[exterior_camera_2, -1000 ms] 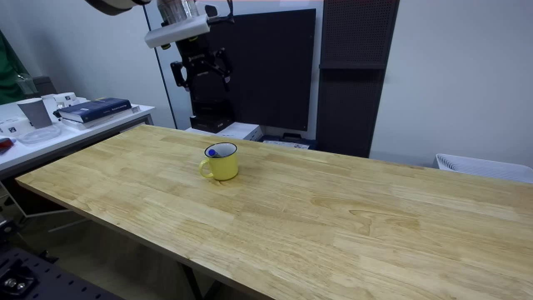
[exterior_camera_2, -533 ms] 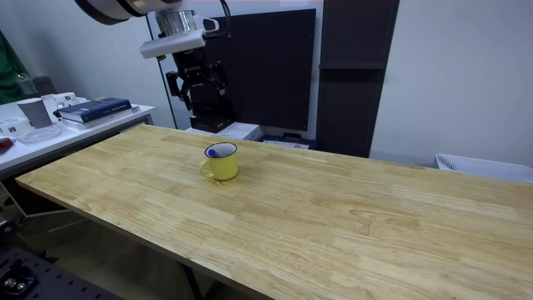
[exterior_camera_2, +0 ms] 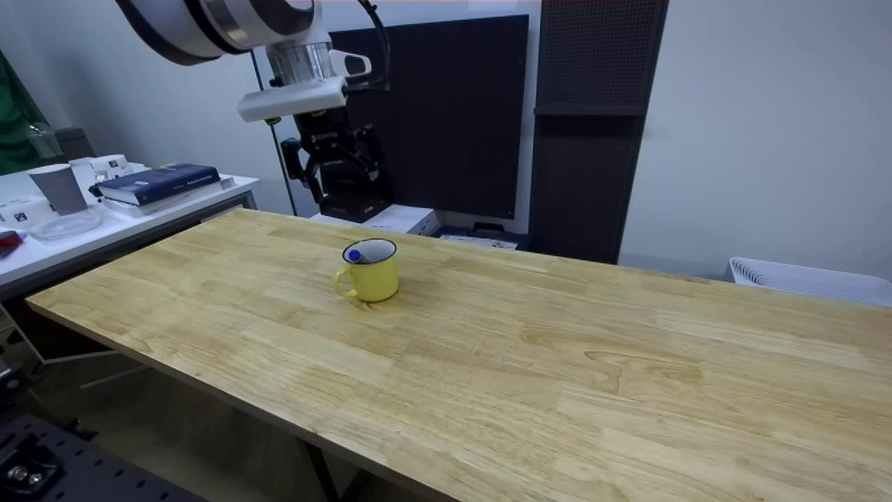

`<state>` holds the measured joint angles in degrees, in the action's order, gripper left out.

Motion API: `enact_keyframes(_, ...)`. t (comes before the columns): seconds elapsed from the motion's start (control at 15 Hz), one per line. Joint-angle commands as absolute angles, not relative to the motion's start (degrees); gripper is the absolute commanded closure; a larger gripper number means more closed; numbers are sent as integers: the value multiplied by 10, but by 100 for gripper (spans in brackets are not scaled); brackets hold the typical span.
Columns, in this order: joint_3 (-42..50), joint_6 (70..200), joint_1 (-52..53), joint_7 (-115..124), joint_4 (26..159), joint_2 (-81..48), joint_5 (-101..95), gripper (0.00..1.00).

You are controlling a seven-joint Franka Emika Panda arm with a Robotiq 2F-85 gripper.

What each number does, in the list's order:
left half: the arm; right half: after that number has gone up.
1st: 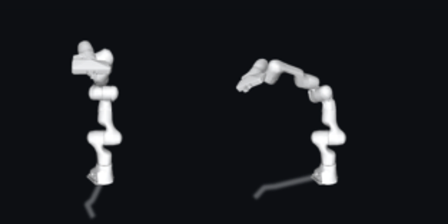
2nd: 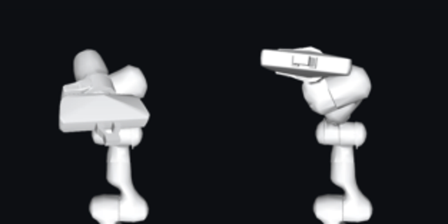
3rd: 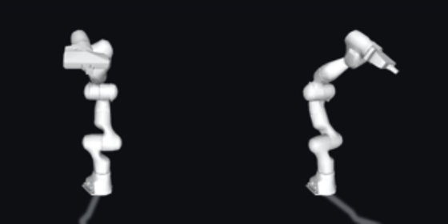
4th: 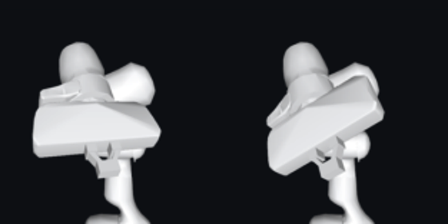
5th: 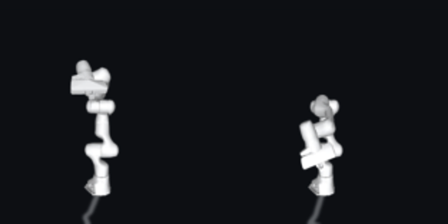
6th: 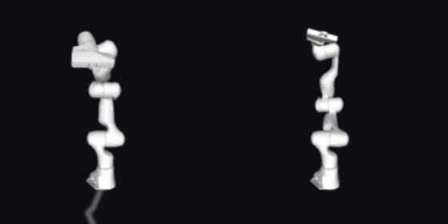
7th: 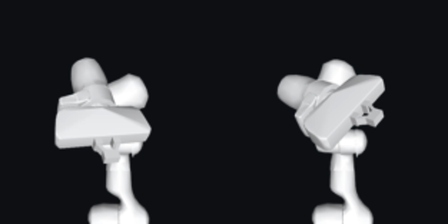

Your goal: Take the blue marker out of the yellow mug

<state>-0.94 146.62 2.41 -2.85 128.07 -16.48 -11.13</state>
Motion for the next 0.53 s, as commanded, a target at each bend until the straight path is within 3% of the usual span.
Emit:
enact_keyframes(0.0,-8,1492,14,-37,1304,-172,-95,0)
enact_keyframes(0.47,-13,1510,-7,-68,1324,-206,-53,0)
